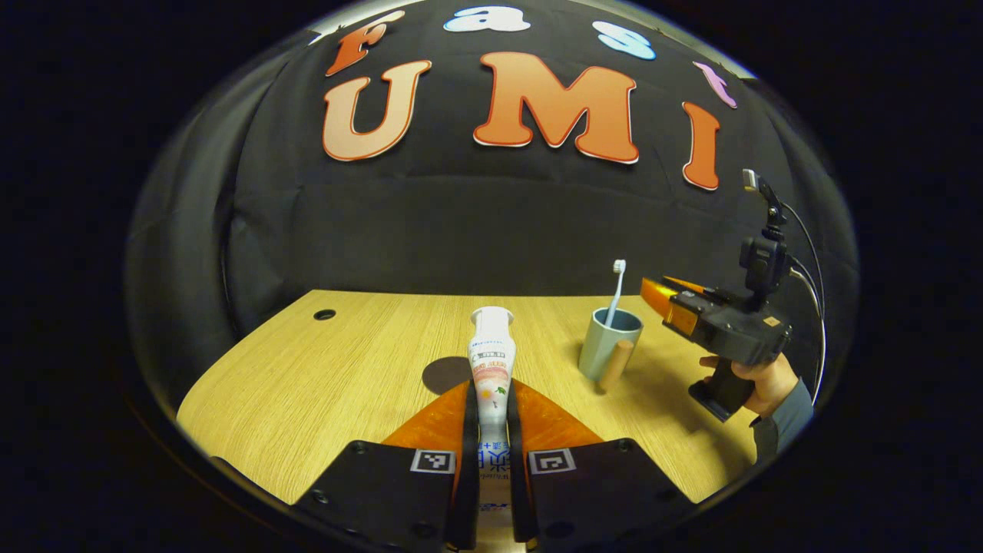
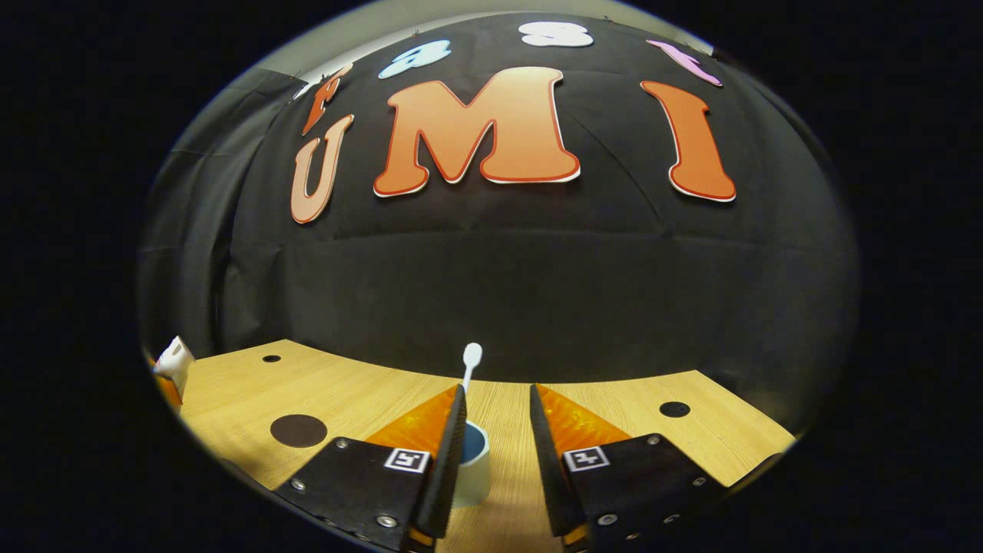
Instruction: Put the toothbrush and toothpaste on the desktop into the cup, then pick up the cup and place it on the coaster on the desktop.
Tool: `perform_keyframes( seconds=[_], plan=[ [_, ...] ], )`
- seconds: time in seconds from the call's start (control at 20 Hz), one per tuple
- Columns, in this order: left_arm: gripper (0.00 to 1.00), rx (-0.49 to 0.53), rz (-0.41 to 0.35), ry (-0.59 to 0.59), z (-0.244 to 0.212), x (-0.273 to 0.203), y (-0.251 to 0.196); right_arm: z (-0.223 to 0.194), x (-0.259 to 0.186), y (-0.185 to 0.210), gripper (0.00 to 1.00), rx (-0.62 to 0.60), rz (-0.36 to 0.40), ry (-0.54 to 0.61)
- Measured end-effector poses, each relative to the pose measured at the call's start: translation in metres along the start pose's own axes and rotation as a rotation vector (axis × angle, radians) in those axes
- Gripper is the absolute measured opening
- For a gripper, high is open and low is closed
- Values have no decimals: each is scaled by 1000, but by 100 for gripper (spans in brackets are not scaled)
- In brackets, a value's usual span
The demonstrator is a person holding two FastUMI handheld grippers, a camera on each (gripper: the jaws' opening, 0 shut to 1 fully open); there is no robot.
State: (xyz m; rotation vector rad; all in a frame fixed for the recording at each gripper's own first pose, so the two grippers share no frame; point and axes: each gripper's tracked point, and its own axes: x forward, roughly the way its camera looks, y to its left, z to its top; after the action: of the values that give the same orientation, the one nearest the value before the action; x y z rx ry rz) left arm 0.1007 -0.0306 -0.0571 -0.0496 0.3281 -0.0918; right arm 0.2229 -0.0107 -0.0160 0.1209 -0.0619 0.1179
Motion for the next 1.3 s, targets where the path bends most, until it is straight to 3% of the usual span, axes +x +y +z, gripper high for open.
perform_keyframes(
  seconds=[0.2,0.5,0.85,1.3],
  plan=[
    [20,1,-41,-124,55,29,-17,2,-33,-1,79,-32,15,6],
    [20,-52,-142,-321,114,46,-72,8,-84,-13,96,-42,19,6],
    [20,-110,-219,-476,171,89,-125,21,-115,-49,97,16,-23,-23],
    [20,-128,-270,-402,154,185,-168,15,-135,-85,97,59,-70,-26]
  ],
)
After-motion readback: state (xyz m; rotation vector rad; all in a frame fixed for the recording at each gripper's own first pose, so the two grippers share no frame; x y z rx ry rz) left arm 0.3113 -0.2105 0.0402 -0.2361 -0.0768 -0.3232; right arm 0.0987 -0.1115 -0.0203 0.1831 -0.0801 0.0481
